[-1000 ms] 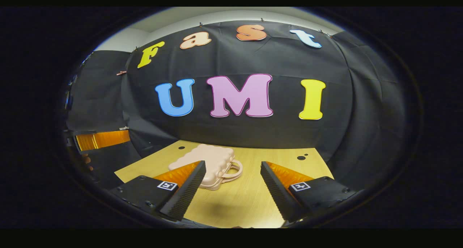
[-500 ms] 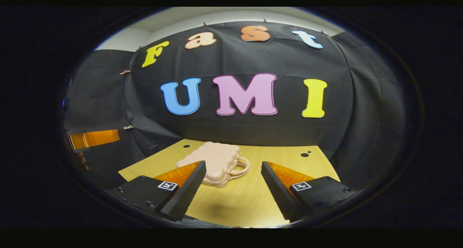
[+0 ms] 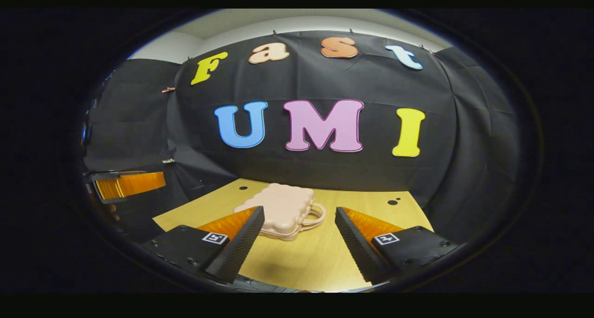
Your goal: First open the suitcase, pack the skin care products into it, and then close the suitcase.
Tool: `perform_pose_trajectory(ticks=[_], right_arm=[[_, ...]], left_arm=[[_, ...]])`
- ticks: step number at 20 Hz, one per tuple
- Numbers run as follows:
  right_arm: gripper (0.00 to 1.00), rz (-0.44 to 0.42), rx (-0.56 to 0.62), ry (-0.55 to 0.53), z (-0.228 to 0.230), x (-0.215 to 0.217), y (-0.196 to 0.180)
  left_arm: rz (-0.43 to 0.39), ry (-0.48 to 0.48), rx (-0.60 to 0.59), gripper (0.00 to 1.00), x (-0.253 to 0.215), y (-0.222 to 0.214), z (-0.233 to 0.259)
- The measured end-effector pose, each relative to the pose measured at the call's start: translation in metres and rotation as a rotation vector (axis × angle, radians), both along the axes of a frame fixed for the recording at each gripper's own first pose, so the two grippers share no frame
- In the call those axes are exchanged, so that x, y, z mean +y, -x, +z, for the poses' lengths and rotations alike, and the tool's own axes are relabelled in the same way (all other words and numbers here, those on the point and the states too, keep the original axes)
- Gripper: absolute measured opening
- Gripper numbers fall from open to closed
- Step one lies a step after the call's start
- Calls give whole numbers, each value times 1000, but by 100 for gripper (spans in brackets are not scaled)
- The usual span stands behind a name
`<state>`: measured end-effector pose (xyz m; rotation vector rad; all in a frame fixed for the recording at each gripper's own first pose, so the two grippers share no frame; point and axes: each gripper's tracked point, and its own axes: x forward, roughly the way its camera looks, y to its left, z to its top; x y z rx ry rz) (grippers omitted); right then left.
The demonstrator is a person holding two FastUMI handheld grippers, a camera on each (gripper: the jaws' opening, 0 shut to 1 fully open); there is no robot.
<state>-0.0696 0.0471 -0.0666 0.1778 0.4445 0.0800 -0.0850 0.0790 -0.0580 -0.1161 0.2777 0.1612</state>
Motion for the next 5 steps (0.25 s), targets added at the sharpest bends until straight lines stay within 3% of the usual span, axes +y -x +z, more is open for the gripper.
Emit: perform_pose_trajectory(ticks=[5], right_arm=[[98, -21, -1, 9, 0, 4, 6]], left_arm=[[-28, 12, -1, 96, -1, 1, -1]])
